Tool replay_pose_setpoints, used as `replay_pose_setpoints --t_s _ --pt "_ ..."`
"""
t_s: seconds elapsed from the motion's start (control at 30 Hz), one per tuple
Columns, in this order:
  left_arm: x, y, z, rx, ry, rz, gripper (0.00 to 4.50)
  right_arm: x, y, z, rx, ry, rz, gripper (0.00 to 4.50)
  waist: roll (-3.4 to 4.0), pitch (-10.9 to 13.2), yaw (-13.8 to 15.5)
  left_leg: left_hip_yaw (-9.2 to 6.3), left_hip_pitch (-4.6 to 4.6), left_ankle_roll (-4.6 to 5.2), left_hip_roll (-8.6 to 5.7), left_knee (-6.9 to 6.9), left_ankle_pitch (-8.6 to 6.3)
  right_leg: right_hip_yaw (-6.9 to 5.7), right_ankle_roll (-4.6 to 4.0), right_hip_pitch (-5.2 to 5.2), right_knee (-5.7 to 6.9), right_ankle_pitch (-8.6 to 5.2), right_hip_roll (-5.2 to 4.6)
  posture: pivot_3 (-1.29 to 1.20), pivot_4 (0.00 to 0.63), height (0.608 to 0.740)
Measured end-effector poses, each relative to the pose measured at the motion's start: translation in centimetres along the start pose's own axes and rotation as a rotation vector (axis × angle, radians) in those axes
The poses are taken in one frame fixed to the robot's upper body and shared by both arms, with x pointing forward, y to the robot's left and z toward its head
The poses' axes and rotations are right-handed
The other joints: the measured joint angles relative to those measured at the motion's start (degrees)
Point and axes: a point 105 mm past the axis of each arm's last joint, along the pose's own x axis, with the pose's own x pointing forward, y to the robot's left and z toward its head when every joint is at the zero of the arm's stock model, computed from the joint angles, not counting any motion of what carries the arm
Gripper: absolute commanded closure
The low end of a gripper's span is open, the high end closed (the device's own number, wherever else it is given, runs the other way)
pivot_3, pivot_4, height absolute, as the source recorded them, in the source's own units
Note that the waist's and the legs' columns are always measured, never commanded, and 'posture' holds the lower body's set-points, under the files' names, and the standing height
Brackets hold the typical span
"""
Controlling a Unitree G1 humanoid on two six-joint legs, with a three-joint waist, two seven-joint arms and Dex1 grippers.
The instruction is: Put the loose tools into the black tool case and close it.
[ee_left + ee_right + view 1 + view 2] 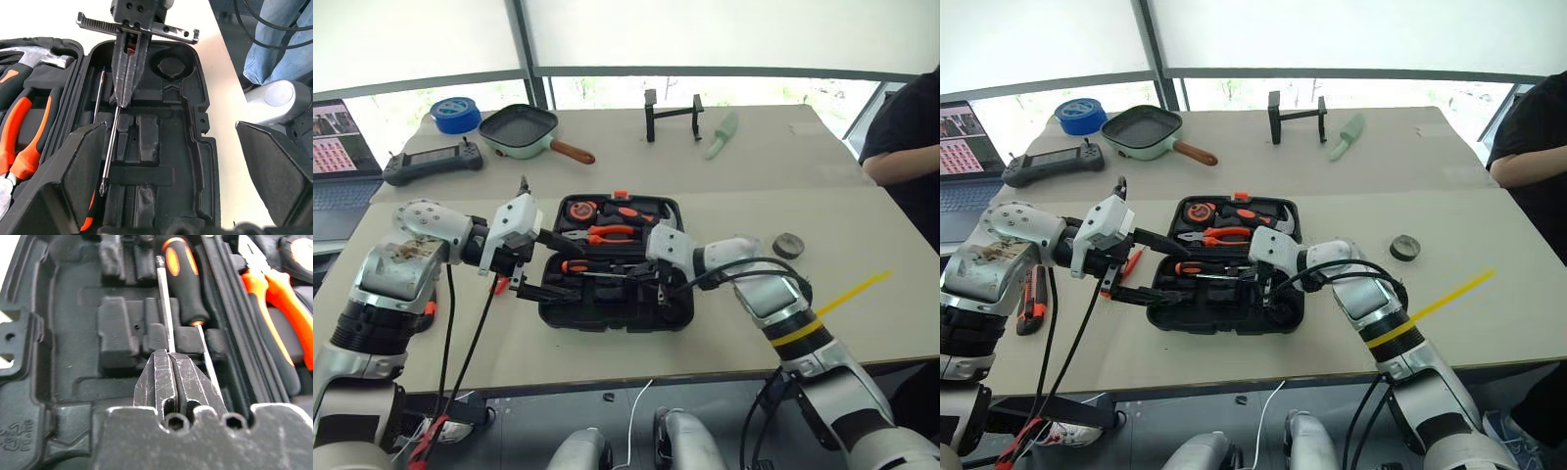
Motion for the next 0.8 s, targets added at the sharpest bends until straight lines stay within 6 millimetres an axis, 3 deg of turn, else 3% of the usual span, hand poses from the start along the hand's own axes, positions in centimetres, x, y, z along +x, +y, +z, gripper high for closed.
replay_pose_setpoints --t_s 0.3,0.4,0.5,0.6,0.8 --pt "0.0 -0.1 -0.5 -0.013 0.004 0.013 0.00 0.4 0.4 -0.2 0.024 -0.009 -0.024 4.46 -0.17 -0.13 0.15 -0.01 0.14 0.00 0.00 0.00 0.00 0.06 0.00 0.13 0.02 0.00 0.00 0.00 0.150 0.740" --pt "-0.6 -0.4 -1.3 -0.060 0.004 0.074 0.00 -0.9 0.3 2.1 0.170 -0.174 -0.005 4.46 -0.14 -0.10 0.02 0.00 -0.02 0.00 0.01 -0.03 0.00 0.09 -0.01 -0.11 0.04 0.00 0.02 0.00 0.150 0.740" --pt "-1.9 -0.5 -1.7 -0.126 -0.025 0.175 0.00 -3.8 -0.3 5.2 0.194 -0.313 0.004 3.76 -0.14 -0.10 -0.09 -0.02 -0.07 -0.01 0.02 -0.08 0.00 0.02 -0.01 -0.18 0.02 0.00 0.04 0.00 0.150 0.740" --pt "-4.6 -1.2 -2.8 -0.240 -0.045 0.348 0.00 -7.5 -0.4 7.7 0.231 -0.419 0.041 2.72 -0.13 -0.09 -0.14 -0.02 -0.01 -0.01 0.02 -0.29 0.00 0.00 -0.01 -0.19 -0.06 -0.01 0.04 0.00 0.150 0.740" --pt "-9.8 -6.3 -7.6 -0.468 0.064 0.637 0.00 -11.2 0.9 8.7 0.263 -0.464 0.103 0.70 -0.08 -0.06 -0.12 -0.01 0.06 -0.03 0.06 -0.46 -0.01 0.02 -0.04 -0.12 -0.32 -0.03 0.07 0.00 0.150 0.740"
